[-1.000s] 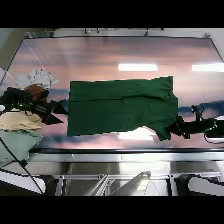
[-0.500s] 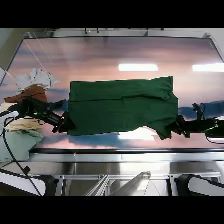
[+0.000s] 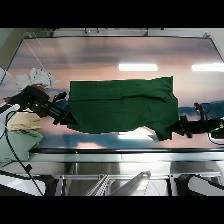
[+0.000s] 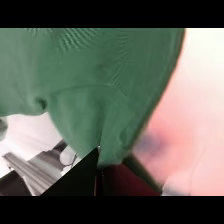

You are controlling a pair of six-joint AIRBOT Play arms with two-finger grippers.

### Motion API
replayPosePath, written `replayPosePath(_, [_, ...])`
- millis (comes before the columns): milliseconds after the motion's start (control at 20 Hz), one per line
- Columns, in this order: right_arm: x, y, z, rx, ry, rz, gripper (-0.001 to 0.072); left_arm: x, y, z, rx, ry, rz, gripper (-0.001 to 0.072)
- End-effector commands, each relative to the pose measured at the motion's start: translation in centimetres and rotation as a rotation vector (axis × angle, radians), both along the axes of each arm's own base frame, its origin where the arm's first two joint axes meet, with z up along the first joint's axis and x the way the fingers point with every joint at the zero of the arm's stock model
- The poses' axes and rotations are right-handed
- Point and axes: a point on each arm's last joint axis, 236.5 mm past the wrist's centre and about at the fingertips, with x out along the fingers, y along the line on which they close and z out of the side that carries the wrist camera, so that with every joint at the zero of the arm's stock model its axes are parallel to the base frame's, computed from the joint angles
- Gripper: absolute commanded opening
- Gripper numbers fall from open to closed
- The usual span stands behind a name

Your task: Fold the shirts.

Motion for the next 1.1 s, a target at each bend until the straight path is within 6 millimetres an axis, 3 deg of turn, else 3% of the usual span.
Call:
replayPosePath(0, [0.1,-2.6,3.3,-0.012,-0.060,-0.079,0.0021,0.2,1.9,2.9,-0.019,-0.036,0.032,0.0027])
replayPosePath(150, [1.7,-6.4,6.4,-0.075,-0.162,-0.235,0.0021,0.1,5.1,4.6,-0.019,-0.061,0.134,0.0027])
replayPosePath(250, [2.8,-7.3,8.1,-0.047,-0.220,-0.304,0.0021,-0.2,6.6,4.9,-0.019,-0.060,0.192,0.0027])
replayPosePath(400, [3.7,-6.1,9.4,0.006,-0.266,-0.289,0.0021,0.0,7.5,4.8,-0.015,-0.066,0.229,0.0026])
replayPosePath(550, [4.8,-4.2,9.1,-0.020,-0.291,-0.235,0.0021,1.1,7.0,4.5,0.001,-0.103,0.209,0.0027])
replayPosePath(800, [12.3,-4.2,8.9,-0.100,-0.428,-0.302,0.0021,7.2,5.4,4.8,0.025,-0.189,0.116,0.0027])
replayPosePath(1050, [17.9,-5.4,4.8,-0.139,-0.395,-0.272,0.0021,14.3,4.6,3.6,0.058,-0.265,0.093,0.0030])
